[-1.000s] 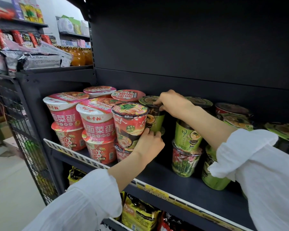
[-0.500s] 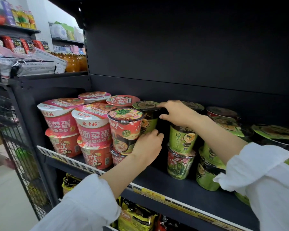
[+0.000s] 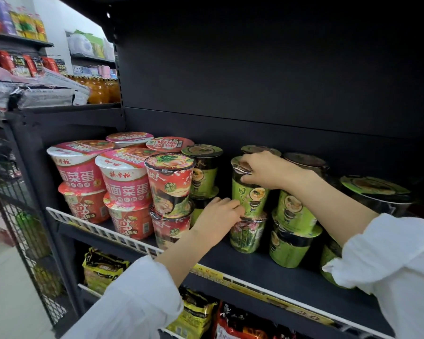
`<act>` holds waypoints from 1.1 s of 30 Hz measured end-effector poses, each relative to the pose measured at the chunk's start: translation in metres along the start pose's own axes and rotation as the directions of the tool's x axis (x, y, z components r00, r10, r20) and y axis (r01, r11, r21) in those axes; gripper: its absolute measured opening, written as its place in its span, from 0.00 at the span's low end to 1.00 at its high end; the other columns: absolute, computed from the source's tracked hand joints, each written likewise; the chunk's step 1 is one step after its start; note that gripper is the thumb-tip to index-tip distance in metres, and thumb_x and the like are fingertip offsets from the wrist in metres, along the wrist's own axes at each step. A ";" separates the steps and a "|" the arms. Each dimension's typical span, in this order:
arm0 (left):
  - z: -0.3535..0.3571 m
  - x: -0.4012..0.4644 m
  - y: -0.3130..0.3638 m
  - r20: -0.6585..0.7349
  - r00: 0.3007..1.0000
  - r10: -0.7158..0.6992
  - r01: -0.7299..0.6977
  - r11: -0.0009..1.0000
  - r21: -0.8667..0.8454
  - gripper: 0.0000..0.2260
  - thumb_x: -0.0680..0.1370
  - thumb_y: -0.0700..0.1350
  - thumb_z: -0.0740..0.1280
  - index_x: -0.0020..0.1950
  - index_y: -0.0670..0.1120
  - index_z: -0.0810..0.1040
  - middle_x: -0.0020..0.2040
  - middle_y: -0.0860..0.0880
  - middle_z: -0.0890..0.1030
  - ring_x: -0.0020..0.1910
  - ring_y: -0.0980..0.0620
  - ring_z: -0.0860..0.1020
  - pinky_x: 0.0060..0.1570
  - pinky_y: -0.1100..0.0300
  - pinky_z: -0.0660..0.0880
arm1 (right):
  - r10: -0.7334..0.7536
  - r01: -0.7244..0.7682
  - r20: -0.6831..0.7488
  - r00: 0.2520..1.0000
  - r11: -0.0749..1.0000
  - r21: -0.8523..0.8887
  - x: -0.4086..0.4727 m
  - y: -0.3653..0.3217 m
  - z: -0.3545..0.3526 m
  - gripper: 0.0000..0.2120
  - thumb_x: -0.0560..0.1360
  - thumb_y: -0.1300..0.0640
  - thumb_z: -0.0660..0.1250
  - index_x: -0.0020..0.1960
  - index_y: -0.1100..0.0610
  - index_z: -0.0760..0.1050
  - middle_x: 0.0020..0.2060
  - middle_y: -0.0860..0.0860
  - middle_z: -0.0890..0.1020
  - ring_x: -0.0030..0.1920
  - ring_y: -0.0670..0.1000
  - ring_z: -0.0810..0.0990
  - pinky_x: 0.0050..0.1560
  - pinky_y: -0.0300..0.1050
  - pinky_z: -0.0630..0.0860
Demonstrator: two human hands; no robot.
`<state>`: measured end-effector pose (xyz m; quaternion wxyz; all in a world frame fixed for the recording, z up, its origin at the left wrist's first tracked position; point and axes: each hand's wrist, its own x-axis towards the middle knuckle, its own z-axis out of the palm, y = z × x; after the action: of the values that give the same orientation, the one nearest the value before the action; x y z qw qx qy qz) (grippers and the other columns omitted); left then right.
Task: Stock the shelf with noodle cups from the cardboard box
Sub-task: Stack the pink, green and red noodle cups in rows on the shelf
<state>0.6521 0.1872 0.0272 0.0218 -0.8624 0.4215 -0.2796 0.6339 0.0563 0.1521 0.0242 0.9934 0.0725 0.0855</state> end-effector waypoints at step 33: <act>-0.036 -0.096 -0.016 -0.004 0.994 -0.108 0.105 0.979 -0.176 0.10 0.73 0.41 0.71 0.54 0.46 0.80 0.50 0.50 0.80 0.46 0.51 0.80 0.49 0.57 0.73 | 0.157 -0.079 -0.151 0.976 0.903 0.423 -0.062 -0.048 0.019 0.29 0.70 0.41 0.69 0.68 0.47 0.71 0.68 0.56 0.70 0.63 0.61 0.71 0.69 0.57 0.64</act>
<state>0.5983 0.2756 0.0174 -0.0718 -0.8804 0.3978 -0.2481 0.5700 0.0940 0.1201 -0.1991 0.9664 0.0304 0.1596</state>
